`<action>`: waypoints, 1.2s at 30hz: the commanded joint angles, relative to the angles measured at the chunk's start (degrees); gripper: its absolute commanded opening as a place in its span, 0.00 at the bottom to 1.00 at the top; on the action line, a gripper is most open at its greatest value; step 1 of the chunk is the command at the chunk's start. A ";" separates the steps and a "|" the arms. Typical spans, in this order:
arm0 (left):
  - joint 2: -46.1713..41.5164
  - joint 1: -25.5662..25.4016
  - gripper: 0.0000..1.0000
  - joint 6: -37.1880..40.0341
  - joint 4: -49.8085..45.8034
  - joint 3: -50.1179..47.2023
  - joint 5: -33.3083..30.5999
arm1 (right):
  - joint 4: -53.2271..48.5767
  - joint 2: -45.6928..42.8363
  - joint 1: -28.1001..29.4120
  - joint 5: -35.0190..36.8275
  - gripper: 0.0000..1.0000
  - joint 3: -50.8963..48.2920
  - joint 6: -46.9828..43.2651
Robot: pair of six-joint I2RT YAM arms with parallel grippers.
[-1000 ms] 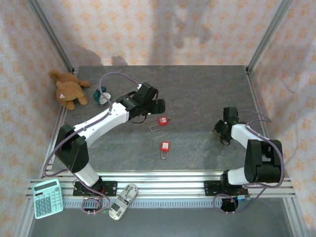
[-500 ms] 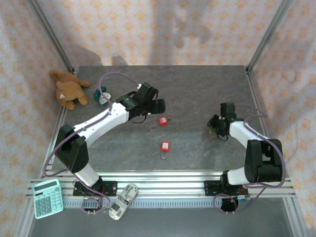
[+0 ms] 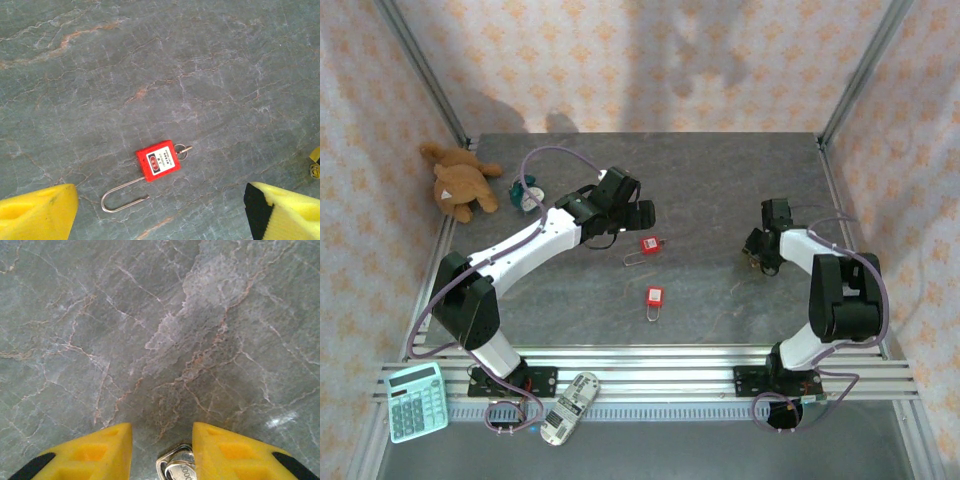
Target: Unlock with the key
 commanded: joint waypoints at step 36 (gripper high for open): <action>0.31 -0.23 0.87 -0.64 1.89 -1.05 2.89 | -2.49 -13.76 -0.16 0.84 0.55 -10.37 5.22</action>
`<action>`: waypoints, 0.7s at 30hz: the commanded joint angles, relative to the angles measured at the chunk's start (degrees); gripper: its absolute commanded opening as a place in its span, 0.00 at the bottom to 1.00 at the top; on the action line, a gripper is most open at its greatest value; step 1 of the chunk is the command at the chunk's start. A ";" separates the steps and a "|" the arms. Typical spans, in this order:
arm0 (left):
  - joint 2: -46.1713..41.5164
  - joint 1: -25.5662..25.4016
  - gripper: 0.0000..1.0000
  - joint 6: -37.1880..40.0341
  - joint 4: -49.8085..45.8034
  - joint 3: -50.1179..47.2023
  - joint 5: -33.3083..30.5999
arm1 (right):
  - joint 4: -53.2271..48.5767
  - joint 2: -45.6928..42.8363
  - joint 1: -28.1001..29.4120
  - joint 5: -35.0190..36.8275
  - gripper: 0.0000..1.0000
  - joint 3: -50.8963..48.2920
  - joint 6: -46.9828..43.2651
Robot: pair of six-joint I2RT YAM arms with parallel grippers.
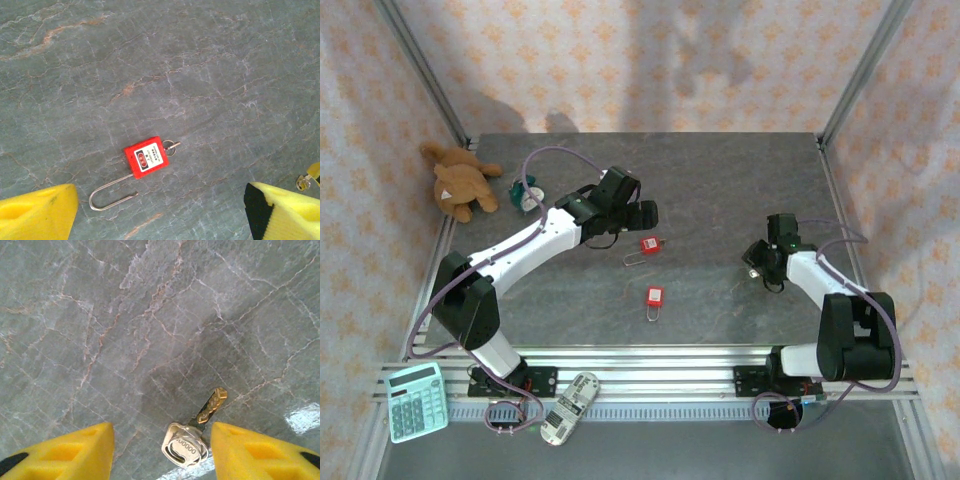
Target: Unlock with the key
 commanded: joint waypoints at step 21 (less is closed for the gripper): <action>0.52 -0.25 0.87 -0.49 1.13 -1.03 0.37 | 6.23 6.26 5.04 -13.47 0.49 -0.89 1.00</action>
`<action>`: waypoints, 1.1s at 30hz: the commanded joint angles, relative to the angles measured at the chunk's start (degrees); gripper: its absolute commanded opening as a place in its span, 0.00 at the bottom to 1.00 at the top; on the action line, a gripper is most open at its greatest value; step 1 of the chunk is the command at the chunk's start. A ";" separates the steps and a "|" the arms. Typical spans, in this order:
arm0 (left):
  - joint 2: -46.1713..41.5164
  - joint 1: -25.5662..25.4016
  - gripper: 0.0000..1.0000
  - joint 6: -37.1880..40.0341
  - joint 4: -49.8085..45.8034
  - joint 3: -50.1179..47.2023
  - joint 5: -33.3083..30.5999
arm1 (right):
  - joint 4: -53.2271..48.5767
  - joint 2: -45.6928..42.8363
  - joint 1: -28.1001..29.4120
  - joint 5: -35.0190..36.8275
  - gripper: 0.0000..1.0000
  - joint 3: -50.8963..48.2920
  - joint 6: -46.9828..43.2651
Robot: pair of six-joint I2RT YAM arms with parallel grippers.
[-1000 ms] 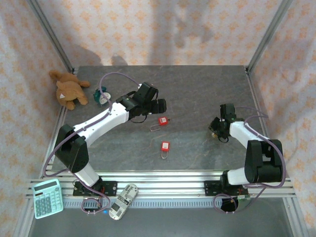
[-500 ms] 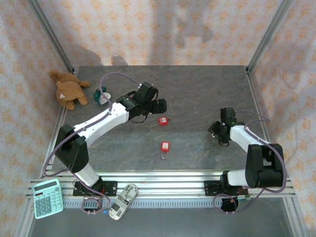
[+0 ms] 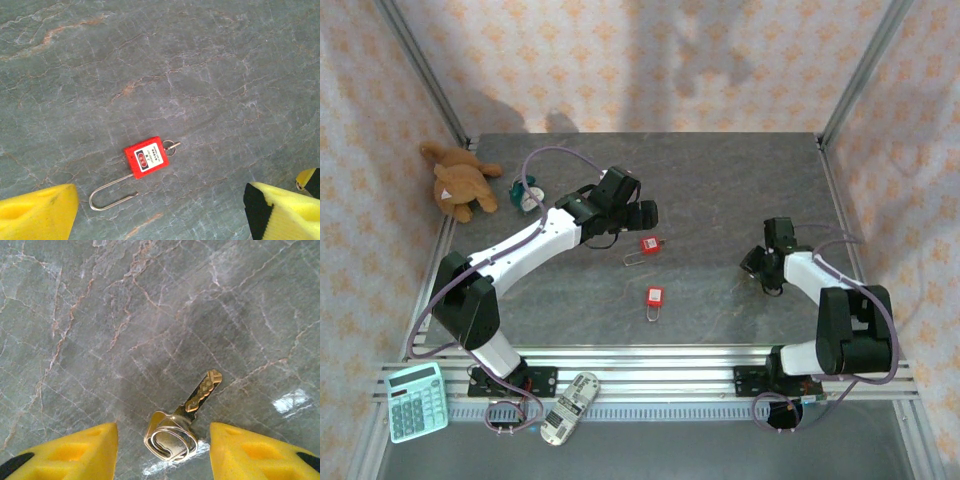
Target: Unlock with the key
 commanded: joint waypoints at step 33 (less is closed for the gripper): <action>0.28 -2.13 0.86 -1.49 21.70 -8.10 23.72 | -2.31 1.10 5.36 2.32 0.40 7.52 -6.69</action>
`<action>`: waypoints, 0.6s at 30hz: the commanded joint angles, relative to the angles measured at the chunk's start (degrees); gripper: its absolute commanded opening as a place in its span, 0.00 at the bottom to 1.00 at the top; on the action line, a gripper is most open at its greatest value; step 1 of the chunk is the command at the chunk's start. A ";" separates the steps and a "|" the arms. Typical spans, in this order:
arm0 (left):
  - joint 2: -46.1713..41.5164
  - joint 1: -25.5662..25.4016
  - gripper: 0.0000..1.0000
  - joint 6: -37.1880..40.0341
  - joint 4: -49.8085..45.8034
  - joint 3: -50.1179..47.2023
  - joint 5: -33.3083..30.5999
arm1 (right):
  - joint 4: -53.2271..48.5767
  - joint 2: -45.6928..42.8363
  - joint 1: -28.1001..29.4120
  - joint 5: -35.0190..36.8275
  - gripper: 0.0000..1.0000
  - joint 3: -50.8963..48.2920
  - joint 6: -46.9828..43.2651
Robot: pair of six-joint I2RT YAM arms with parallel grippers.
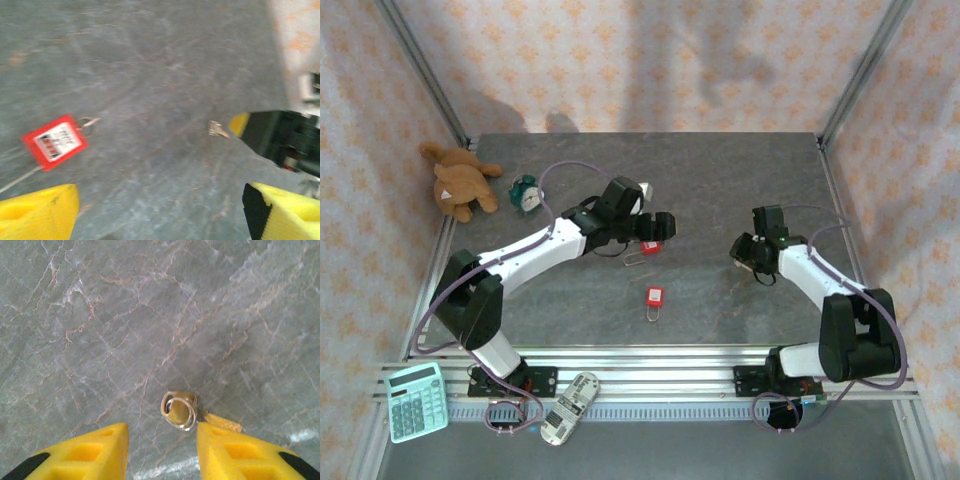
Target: Unlock with the key
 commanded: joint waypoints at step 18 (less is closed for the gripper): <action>0.84 -1.37 0.85 0.74 3.11 0.70 4.44 | 0.18 8.32 -0.09 0.72 0.18 1.95 -2.35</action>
